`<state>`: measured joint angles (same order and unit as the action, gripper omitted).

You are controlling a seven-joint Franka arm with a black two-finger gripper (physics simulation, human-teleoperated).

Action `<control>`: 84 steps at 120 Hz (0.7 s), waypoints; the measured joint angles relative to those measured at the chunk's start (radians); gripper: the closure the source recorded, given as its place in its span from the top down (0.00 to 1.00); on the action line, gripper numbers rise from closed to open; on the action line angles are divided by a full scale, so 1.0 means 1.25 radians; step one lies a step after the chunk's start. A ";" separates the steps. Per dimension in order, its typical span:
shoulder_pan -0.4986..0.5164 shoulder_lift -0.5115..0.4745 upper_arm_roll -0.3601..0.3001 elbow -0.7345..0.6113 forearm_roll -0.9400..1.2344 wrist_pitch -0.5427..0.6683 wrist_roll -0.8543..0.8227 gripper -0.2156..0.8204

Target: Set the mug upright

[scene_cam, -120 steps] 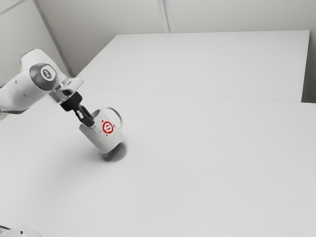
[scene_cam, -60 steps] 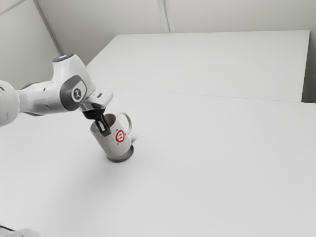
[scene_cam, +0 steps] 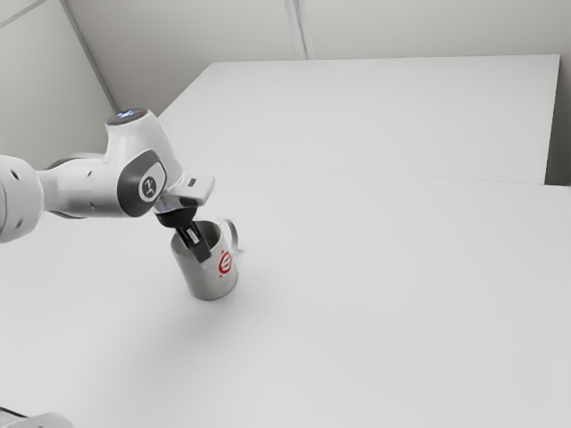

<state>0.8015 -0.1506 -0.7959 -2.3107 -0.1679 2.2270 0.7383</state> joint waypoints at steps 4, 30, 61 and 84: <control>0.000 -0.007 -0.001 0.000 0.000 -0.003 -0.007 0.49; 0.003 -0.055 0.003 0.060 -0.017 -0.069 -0.052 0.68; -0.017 -0.022 0.015 0.286 -0.017 -0.222 -0.193 0.76; -0.452 0.051 0.432 0.434 0.050 -0.338 -0.283 0.78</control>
<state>0.2360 -0.0873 -0.2555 -1.7685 -0.1056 1.8050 0.3847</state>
